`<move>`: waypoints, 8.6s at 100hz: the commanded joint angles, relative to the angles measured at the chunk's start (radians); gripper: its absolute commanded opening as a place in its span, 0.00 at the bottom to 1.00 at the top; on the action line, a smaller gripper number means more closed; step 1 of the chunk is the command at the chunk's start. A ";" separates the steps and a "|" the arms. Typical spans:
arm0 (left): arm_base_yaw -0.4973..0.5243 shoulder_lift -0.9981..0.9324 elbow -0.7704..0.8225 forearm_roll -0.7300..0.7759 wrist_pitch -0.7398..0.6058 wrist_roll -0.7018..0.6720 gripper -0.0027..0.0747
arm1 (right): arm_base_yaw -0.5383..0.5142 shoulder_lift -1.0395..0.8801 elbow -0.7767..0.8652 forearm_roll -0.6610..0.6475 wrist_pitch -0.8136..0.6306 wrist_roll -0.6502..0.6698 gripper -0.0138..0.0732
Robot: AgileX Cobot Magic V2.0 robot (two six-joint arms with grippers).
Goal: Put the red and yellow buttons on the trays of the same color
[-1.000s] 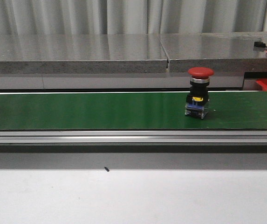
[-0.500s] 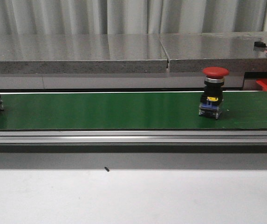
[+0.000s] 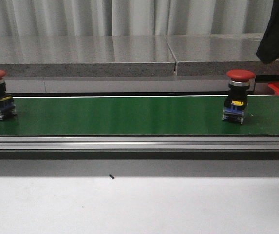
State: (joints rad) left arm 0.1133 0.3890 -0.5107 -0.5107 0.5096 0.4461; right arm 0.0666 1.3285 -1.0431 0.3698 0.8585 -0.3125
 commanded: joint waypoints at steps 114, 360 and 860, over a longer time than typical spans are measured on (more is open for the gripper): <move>-0.007 0.007 -0.025 -0.020 -0.071 -0.002 0.01 | -0.011 0.153 -0.141 -0.007 -0.147 -0.037 0.41; -0.007 0.007 -0.025 -0.020 -0.071 -0.002 0.01 | -0.361 0.230 -0.443 -0.035 -0.105 -0.145 0.83; -0.007 0.007 -0.025 -0.020 -0.071 -0.002 0.01 | -0.451 0.863 -0.907 0.107 -0.077 -0.130 0.79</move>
State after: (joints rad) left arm 0.1133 0.3890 -0.5107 -0.5107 0.5081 0.4461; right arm -0.3774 2.2559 -1.9153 0.4475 0.8144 -0.4372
